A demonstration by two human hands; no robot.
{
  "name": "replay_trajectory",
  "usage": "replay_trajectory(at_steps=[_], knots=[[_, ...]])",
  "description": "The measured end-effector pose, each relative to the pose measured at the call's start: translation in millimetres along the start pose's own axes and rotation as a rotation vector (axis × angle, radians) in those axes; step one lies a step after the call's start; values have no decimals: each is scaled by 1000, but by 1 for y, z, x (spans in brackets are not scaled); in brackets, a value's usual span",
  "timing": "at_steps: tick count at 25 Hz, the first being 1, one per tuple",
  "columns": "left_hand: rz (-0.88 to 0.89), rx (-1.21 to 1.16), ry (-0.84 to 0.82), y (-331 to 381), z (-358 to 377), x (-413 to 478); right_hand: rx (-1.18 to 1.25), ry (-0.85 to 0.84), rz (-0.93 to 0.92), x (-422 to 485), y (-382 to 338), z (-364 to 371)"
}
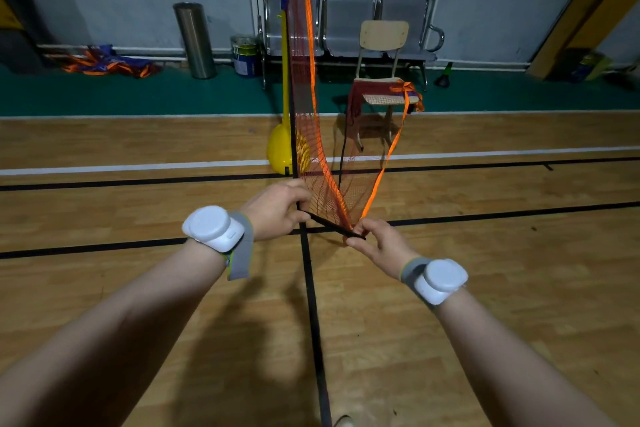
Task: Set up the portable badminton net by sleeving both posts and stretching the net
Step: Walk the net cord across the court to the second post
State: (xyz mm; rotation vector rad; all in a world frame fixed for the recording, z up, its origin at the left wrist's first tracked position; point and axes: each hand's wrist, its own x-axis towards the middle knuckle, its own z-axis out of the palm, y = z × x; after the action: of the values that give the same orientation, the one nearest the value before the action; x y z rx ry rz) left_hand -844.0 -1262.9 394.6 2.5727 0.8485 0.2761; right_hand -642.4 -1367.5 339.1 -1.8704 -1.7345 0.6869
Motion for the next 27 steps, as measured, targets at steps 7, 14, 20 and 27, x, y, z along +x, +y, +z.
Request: replay_trajectory(at_steps=[7,14,20,27], knots=[[-83,6,22,-19,-12,-30,2,60,14,-19,-14,12],[-129,144,-15,0,-8,-30,65,30,0,-49,-43,11],[134,193,15,59,18,-31,104,65,-32,-67,-51,-6],[132,215,34,101,17,-28,93,93,-32,-91,-33,-34]])
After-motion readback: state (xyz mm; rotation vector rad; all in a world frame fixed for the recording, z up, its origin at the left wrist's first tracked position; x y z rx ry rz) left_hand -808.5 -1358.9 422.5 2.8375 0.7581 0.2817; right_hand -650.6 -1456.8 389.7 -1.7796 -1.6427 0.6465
